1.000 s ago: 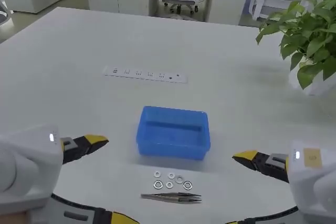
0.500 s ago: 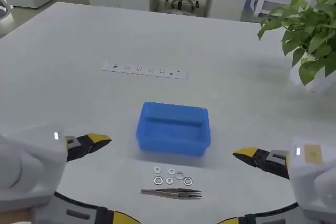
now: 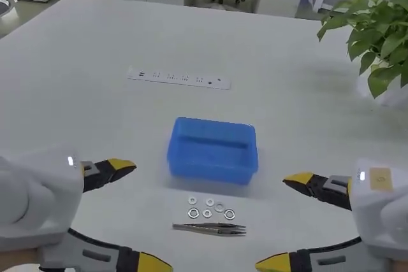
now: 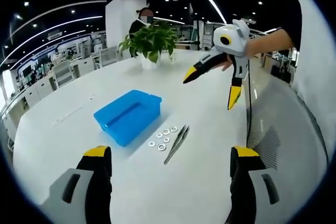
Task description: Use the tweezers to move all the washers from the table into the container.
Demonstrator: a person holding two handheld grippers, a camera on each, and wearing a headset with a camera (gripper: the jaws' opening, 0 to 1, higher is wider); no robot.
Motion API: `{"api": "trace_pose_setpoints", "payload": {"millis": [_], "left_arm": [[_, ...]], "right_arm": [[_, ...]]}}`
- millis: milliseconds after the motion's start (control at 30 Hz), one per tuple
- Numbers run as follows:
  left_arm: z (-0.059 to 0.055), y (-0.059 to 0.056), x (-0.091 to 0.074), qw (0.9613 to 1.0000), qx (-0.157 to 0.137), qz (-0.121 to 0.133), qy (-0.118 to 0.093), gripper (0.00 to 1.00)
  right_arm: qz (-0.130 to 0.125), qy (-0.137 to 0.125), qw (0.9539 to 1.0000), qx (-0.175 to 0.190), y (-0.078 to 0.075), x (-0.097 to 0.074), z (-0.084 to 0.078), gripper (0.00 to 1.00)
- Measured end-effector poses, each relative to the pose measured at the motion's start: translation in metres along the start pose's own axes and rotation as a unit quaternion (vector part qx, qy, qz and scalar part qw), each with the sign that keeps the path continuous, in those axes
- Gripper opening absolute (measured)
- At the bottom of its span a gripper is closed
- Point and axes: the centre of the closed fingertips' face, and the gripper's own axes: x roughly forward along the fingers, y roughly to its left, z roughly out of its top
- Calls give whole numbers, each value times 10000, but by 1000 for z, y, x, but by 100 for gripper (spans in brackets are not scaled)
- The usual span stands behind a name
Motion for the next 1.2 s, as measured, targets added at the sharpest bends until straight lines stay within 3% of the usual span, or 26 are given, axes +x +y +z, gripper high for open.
{"api": "trace_pose_setpoints", "payload": {"millis": [267, 433, 500, 567, 867, 1033, 1200], "left_arm": [[-13, 12, 7, 9999, -74, 106, 97, 96], [-27, 17, 24, 9994, -17, 70, 338, 89], [-32, 19, 31, 9989, 2, 65, 470, 81], [-34, 19, 36, 9986, 44, 63, 532, 72], [-43, 9, 62, 9958, 183, -324, 836, 65], [-48, 7, 70, 9941, 213, -488, 943, 51], [-51, 8, 77, 9923, 318, -581, 1044, 45]], "right_arm": [[-42, 77, 9999, 53, -5, 6, -9, 77], [231, 262, 9994, -84, 6, 22, -16, 70], [342, 344, 9987, -167, 9, 29, -18, 65], [419, 374, 9982, -206, 11, 35, -19, 62], [713, 477, 9955, -404, 9, 62, -18, 50], [842, 519, 9942, -411, 7, 74, -17, 43], [1053, 711, 9902, -579, 12, 88, -21, 35]]}}
